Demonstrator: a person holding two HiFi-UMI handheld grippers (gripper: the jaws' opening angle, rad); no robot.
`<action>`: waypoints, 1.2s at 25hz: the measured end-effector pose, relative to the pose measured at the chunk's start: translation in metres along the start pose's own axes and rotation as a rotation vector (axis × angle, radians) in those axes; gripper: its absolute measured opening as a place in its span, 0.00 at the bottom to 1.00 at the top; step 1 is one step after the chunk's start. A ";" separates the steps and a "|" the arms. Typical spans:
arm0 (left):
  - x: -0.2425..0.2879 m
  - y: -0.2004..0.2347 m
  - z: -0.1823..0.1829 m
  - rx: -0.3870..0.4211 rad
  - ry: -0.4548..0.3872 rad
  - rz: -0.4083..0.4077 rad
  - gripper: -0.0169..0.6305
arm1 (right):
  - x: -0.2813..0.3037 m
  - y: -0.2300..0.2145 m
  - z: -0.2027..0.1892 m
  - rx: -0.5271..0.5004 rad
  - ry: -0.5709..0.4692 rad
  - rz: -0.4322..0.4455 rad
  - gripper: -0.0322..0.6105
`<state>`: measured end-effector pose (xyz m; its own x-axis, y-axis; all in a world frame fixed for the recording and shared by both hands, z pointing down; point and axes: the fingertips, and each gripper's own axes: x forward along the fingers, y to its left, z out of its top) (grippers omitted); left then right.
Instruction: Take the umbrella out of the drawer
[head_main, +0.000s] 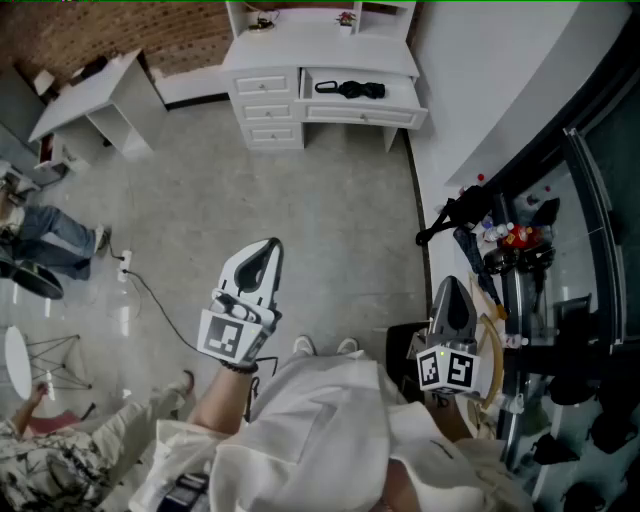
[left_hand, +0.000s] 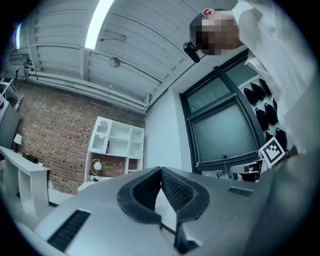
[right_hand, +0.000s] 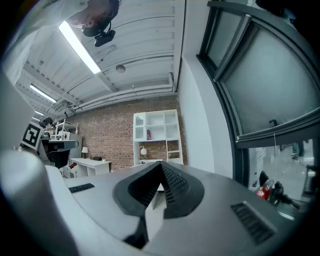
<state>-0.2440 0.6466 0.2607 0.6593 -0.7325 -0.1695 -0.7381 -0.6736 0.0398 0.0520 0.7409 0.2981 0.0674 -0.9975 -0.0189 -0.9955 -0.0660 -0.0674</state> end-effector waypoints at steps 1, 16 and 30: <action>0.000 0.001 0.001 0.001 -0.003 -0.001 0.06 | 0.002 0.003 0.002 -0.003 0.002 0.002 0.08; -0.007 0.021 0.002 -0.013 0.002 -0.020 0.06 | 0.007 0.034 -0.004 -0.005 0.018 0.030 0.08; -0.020 0.032 -0.023 -0.091 0.058 -0.166 0.41 | 0.003 0.081 -0.009 -0.056 0.059 0.006 0.08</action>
<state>-0.2782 0.6375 0.2880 0.7801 -0.6130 -0.1247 -0.6039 -0.7900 0.1055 -0.0293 0.7319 0.3013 0.0587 -0.9975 0.0398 -0.9982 -0.0592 -0.0111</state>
